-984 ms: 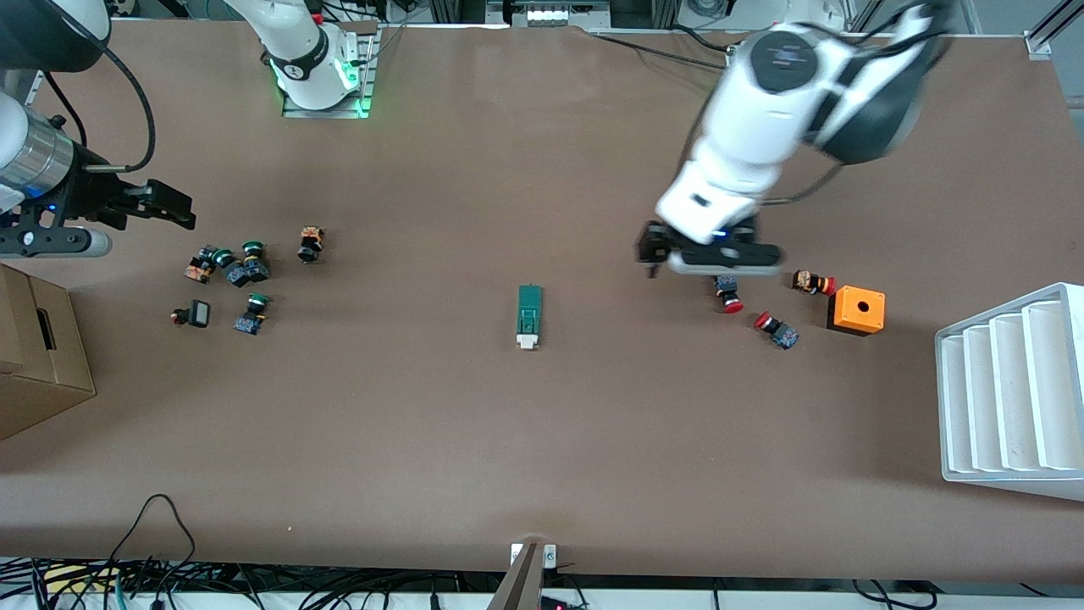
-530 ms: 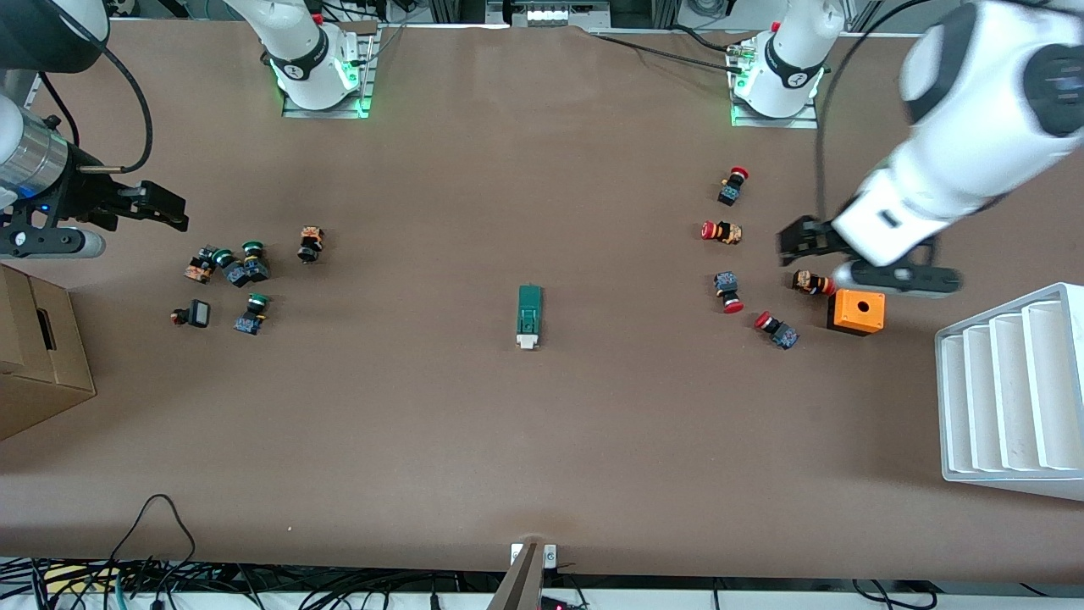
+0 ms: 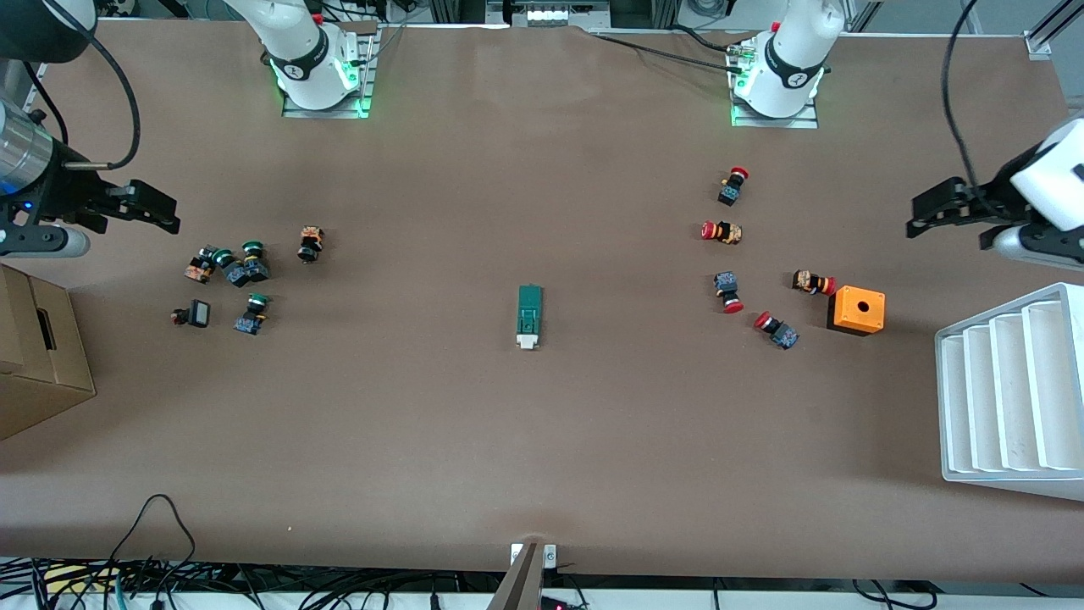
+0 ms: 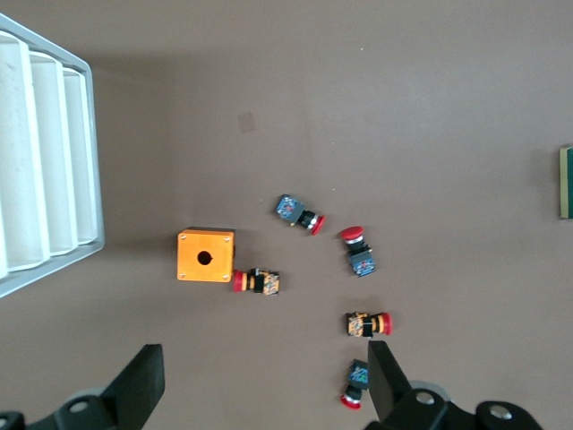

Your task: Close load switch with both arms

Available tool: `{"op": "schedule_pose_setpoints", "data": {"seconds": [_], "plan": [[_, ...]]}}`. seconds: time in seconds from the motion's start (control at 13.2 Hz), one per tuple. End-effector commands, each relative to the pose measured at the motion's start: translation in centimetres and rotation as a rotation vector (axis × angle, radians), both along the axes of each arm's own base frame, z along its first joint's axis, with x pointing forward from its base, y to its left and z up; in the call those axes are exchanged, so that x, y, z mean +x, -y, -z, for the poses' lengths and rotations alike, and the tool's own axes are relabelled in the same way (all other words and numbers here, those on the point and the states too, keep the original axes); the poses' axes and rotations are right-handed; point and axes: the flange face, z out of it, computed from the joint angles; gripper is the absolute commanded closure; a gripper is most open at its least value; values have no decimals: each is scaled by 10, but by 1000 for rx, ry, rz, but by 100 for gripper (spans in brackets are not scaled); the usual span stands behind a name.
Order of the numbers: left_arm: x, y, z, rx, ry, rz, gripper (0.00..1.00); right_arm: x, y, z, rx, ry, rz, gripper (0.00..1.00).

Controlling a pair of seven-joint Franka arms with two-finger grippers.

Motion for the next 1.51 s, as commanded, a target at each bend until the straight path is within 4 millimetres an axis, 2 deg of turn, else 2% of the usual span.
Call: {"op": "schedule_pose_setpoints", "data": {"seconds": [0.0,0.08,0.23,0.3,0.53,0.68,0.91,1.21,1.44], "plan": [[-3,-17,-6,11,-5,21,0,2,-3,-5,5,-16,9,1],[-4,-21,-9,17,-1,18,0,2,-3,-6,5,-16,8,1],[-4,-31,-27,40,30,25,0,0,-4,-6,5,-25,8,1],[-5,-32,-28,49,28,17,0,0,-4,-6,4,-30,8,1],[-11,-32,-31,45,0,-140,0,0,-2,-6,3,-30,10,1],[-15,-24,-35,39,-8,-206,0,0,-2,-6,1,-30,10,1],[-15,-10,-35,36,-7,-188,0,-1,-3,-6,-2,-31,8,1],[-14,39,-35,40,-6,-194,0,-1,-5,-6,-5,-32,5,1],[-15,37,-35,42,-8,-185,0,-1,-6,-6,-6,-32,3,1]]}}
